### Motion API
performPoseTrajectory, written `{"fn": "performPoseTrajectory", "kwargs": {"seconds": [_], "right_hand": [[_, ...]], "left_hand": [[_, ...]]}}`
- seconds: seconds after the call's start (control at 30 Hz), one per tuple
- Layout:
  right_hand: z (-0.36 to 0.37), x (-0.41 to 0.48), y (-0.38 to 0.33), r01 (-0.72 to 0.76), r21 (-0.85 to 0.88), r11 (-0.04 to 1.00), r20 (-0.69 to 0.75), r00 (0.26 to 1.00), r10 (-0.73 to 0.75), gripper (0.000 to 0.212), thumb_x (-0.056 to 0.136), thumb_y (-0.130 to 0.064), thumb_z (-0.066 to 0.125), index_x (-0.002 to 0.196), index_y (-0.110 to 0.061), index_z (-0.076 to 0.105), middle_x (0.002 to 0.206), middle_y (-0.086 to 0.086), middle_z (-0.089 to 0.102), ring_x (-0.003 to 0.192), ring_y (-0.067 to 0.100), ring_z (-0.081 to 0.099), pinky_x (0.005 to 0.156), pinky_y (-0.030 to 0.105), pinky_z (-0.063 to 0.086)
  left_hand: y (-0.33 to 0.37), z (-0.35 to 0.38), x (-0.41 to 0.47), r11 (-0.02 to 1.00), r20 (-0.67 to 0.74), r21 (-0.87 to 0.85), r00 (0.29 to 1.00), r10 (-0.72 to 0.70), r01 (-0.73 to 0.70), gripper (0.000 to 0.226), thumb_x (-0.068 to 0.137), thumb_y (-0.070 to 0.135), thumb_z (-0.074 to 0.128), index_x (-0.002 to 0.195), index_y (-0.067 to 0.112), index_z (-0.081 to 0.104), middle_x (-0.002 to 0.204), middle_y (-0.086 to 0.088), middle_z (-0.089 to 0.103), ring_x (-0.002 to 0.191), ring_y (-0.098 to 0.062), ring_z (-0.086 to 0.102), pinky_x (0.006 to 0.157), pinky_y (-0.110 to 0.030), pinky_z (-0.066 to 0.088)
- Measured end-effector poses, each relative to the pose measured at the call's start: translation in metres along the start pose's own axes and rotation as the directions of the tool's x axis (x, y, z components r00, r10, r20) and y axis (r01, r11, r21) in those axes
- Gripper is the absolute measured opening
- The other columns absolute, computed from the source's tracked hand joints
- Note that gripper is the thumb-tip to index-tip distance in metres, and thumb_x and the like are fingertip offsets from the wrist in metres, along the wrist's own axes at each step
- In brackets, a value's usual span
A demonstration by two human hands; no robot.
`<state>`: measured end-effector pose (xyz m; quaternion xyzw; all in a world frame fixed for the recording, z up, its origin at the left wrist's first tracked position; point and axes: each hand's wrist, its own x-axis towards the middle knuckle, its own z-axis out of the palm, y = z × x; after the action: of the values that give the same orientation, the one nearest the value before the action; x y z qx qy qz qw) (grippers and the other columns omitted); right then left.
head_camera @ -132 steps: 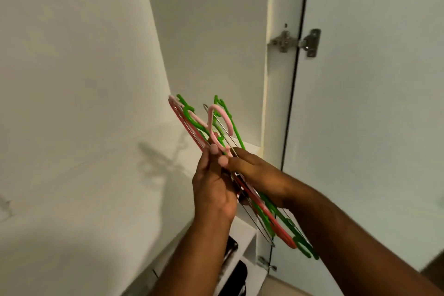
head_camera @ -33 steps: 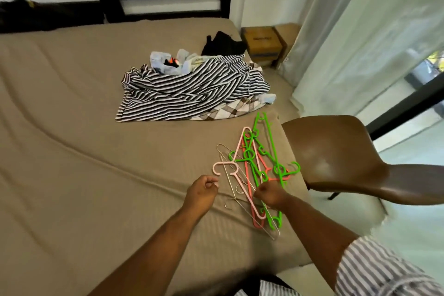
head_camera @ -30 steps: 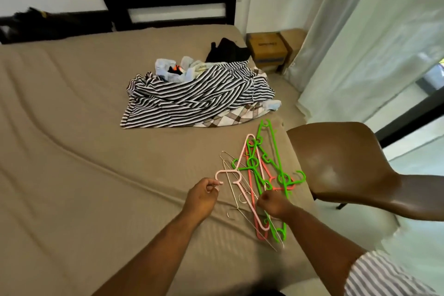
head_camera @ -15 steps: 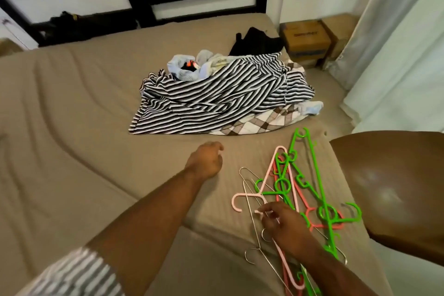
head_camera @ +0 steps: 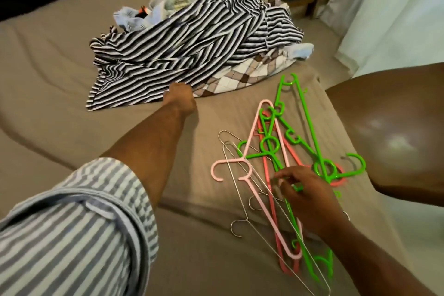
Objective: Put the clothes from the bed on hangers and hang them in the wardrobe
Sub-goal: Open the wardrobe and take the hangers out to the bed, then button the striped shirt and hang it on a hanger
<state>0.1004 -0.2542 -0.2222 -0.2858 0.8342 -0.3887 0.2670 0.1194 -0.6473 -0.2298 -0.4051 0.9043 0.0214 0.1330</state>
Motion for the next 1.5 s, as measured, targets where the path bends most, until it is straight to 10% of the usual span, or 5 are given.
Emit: {"fn": "performPoseTrajectory", "kwargs": {"seconds": [0.37, 0.6, 1.07, 1.33, 1.5], "right_hand": [[0.006, -0.019, 0.002, 0.021, 0.029, 0.999, 0.0, 1.0, -0.021, 0.019, 0.094, -0.014, 0.065, 0.1, -0.03, 0.073, 0.097, -0.018, 0.066, 0.091, -0.001, 0.06, 0.072, 0.018, 0.042], [-0.004, -0.033, 0.009, -0.073, 0.133, 0.988, -0.052, 0.995, 0.081, 0.028, 0.095, -0.013, 0.063, 0.09, -0.04, 0.069, 0.094, -0.018, 0.066, 0.084, -0.003, 0.061, 0.065, 0.013, 0.042], [-0.032, -0.022, -0.127, 0.05, 0.004, 0.999, -0.002, 0.999, -0.05, 0.021, 0.091, -0.009, 0.064, 0.109, -0.015, 0.073, 0.103, -0.001, 0.071, 0.085, 0.009, 0.059, 0.082, 0.017, 0.046], [-0.007, -0.011, -0.253, 0.217, -0.075, 0.973, 0.037, 0.976, -0.215, 0.122, 0.072, -0.029, 0.085, 0.161, -0.022, 0.0, 0.164, 0.019, 0.014, 0.15, 0.036, 0.014, 0.122, 0.039, 0.016], [0.003, -0.02, -0.334, 0.333, -0.075, 0.94, 0.094, 0.941, -0.326, 0.06, 0.074, -0.019, 0.065, 0.135, -0.021, 0.063, 0.127, 0.02, 0.064, 0.12, 0.035, 0.059, 0.096, 0.03, 0.044]], "left_hand": [[-0.011, 0.021, 0.007, 0.998, 0.184, 0.045, 0.982, -0.043, 0.035, 0.074, 0.091, 0.051, 0.059, 0.152, 0.016, 0.034, 0.163, -0.004, 0.018, 0.146, -0.037, 0.021, 0.116, -0.053, 0.029], [-0.046, 0.021, -0.009, 0.992, -0.33, -0.119, 0.944, -0.007, -0.034, 0.026, 0.089, 0.024, 0.066, 0.111, 0.011, 0.073, 0.116, -0.016, 0.068, 0.113, -0.039, 0.06, 0.095, -0.046, 0.05], [-0.097, -0.133, -0.163, 0.965, -0.498, -0.242, 0.866, -0.034, -0.101, 0.043, 0.093, 0.031, 0.037, 0.104, 0.004, 0.068, 0.102, -0.03, 0.065, 0.096, -0.051, 0.06, 0.083, -0.052, 0.048], [-0.111, -0.28, -0.333, 0.472, -0.509, -0.814, 0.806, -0.3, -0.338, 0.031, 0.099, 0.049, 0.043, 0.089, 0.025, 0.06, 0.086, -0.005, 0.064, 0.082, -0.02, 0.056, 0.079, -0.052, 0.052], [-0.156, -0.342, -0.448, 0.164, -0.583, -0.808, 0.731, -0.354, -0.566, 0.024, 0.102, 0.032, 0.048, 0.087, 0.031, 0.066, 0.084, 0.01, 0.064, 0.083, -0.009, 0.055, 0.079, -0.031, 0.047]]}}
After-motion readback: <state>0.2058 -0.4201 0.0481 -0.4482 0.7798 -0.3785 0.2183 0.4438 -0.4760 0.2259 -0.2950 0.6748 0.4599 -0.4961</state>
